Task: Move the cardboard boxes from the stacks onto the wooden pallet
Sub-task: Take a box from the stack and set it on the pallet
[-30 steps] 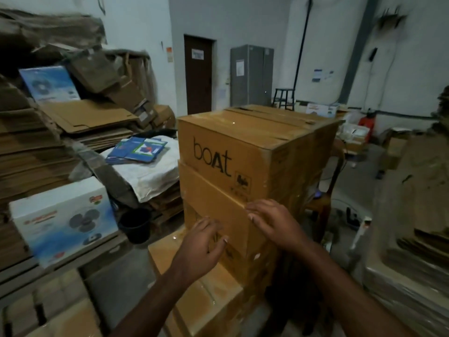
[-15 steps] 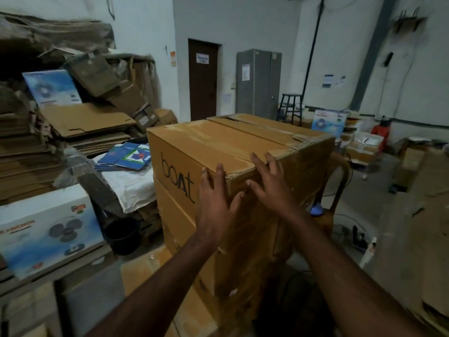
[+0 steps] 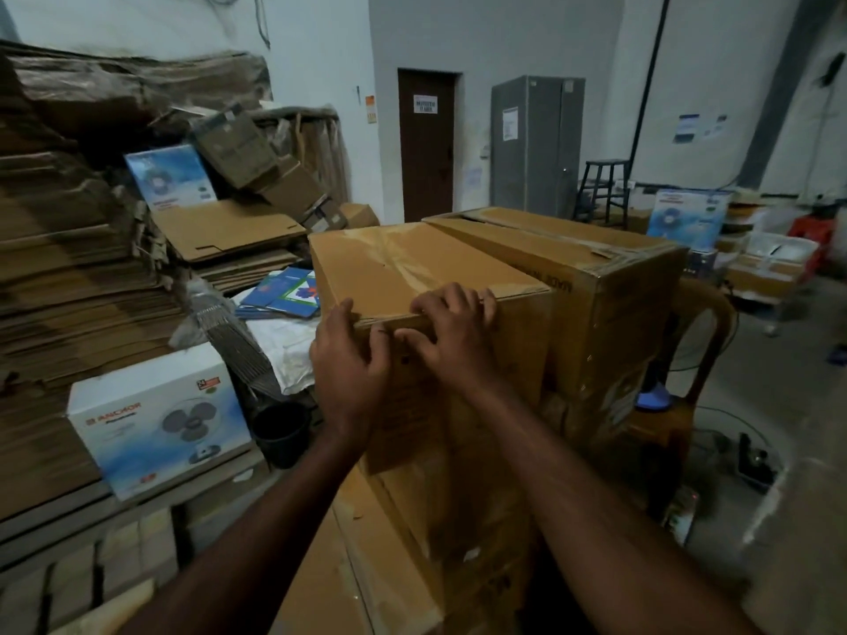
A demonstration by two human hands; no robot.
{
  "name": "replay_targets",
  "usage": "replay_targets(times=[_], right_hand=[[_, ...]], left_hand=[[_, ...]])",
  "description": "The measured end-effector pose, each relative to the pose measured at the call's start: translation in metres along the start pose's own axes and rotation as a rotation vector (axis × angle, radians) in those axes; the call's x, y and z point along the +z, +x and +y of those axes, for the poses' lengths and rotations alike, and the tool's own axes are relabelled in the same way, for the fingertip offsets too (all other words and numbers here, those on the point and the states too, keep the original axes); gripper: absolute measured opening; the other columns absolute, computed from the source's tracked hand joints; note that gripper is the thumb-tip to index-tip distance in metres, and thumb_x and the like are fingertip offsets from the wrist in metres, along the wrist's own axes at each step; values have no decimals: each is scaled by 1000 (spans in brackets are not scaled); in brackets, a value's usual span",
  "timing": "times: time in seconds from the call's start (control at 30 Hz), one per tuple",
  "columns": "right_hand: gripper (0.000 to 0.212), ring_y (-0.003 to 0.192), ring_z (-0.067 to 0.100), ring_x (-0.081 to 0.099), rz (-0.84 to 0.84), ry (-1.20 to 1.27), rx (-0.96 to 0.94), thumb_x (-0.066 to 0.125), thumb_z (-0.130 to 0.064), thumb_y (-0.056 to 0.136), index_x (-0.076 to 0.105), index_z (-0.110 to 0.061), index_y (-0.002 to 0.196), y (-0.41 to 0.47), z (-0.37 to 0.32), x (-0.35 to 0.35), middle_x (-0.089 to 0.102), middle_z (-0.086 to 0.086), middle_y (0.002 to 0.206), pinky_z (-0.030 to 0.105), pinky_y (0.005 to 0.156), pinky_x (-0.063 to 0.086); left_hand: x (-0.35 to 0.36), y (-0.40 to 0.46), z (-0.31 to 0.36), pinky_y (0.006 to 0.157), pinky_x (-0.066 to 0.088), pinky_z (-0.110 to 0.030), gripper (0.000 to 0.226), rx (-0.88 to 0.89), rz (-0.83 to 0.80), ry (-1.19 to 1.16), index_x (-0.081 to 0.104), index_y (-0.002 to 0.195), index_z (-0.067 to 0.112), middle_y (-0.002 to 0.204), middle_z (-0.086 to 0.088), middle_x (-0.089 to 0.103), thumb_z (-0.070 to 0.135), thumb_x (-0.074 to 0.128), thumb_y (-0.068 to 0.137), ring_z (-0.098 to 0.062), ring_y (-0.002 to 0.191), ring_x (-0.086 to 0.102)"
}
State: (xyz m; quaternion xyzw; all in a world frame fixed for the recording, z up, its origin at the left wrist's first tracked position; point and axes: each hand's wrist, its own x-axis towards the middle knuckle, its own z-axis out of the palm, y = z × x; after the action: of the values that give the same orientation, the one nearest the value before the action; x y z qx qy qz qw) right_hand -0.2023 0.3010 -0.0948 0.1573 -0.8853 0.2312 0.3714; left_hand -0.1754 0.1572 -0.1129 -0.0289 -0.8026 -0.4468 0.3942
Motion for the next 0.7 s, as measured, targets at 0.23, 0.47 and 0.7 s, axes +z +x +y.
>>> replay_targets(times=[0.23, 0.47, 0.7], right_hand=[[38, 124, 23, 45, 277, -19, 274, 49, -53, 92, 59, -26, 116, -3, 19, -9, 54, 4, 126, 58, 112, 25], [60, 136, 31, 33, 94, 90, 744, 65, -38, 91, 37, -20, 141, 25, 52, -43, 33, 10, 149, 38, 88, 43], [129, 136, 37, 43, -21, 854, 1209, 84, -72, 51, 21, -23, 153, 19, 72, -41, 36, 11, 156, 67, 109, 31]], left_hand=[[0, 9, -12, 88, 57, -49, 88, -467, -91, -250, 51, 128, 18, 118, 1, 63, 85, 49, 71, -23, 101, 65], [-3, 10, -2, 96, 52, -53, 101, -731, -188, -406, 42, 137, 16, 127, -12, 57, 82, 49, 61, -33, 109, 60], [-12, 16, 9, 89, 50, -55, 76, -1070, -371, -634, 44, 143, 20, 130, -16, 63, 70, 48, 87, -40, 114, 61]])
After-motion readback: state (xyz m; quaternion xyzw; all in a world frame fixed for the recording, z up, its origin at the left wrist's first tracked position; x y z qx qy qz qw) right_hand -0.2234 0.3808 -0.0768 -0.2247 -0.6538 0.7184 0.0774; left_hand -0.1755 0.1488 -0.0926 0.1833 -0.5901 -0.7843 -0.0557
